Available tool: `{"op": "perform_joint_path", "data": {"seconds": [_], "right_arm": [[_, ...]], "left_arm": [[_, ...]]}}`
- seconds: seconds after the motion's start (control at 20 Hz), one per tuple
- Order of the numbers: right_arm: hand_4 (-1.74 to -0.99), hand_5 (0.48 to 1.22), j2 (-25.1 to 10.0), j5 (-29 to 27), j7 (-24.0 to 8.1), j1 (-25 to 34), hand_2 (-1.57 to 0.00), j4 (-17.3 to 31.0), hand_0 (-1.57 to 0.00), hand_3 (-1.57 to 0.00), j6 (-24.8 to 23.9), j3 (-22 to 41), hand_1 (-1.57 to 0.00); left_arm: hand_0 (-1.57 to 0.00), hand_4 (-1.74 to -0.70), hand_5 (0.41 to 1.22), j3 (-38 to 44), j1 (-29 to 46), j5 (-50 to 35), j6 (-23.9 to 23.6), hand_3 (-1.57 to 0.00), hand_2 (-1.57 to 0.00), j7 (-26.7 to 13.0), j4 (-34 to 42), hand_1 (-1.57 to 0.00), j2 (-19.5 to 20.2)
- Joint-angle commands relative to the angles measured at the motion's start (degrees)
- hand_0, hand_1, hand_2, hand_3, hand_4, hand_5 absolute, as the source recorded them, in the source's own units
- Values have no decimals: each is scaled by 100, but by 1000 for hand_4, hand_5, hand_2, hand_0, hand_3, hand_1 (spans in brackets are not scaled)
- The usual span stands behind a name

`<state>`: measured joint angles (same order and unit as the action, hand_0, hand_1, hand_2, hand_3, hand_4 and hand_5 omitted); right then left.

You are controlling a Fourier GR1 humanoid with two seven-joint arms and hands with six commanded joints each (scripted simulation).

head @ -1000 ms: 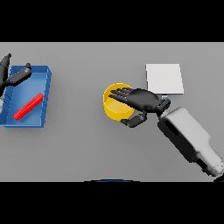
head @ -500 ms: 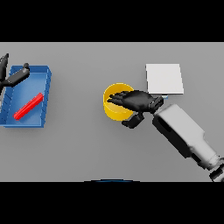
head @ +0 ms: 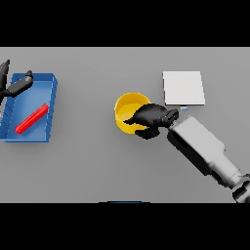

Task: Pick up the red beaker and tilt it to pour out 1 green nut into yellow bowl. Pick up the yellow bowl and place it on the metallic measuring scale.

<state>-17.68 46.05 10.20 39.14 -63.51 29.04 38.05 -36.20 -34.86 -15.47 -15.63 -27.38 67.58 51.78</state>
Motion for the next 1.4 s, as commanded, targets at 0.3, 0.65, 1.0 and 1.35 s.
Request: {"op": "perform_joint_path", "data": {"seconds": [0.3, 0.65, 1.0, 1.35], "right_arm": [[-1694, 1187, -134, -147, -29, 38, -1355, -100, -1428, -1155, 320, 21, -1419], [-1731, 1214, -429, -453, -216, 108, -1470, -719, -1541, -1268, 601, -262, -1539], [-1723, 1219, -857, -686, -825, 255, -1550, -1533, -1565, -1286, 1034, -640, -1564], [-1720, 1220, -1118, -722, -993, 333, -1567, -1857, -1570, -1318, 1084, -828, -1570]], "left_arm": [[1, -802, 726, 15, -43, -5, -33, 1, 1, -67, 35, 1, 10], [1, -801, 723, 26, 1, -19, -7, 1, 1, -13, 130, 1, 99], [1, -803, 723, 3, -22, -3, 7, 1, 1, -41, 170, 1, 98], [1, -809, 735, 28, -16, -21, -32, 1, 1, -78, 220, 1, 125]]}}
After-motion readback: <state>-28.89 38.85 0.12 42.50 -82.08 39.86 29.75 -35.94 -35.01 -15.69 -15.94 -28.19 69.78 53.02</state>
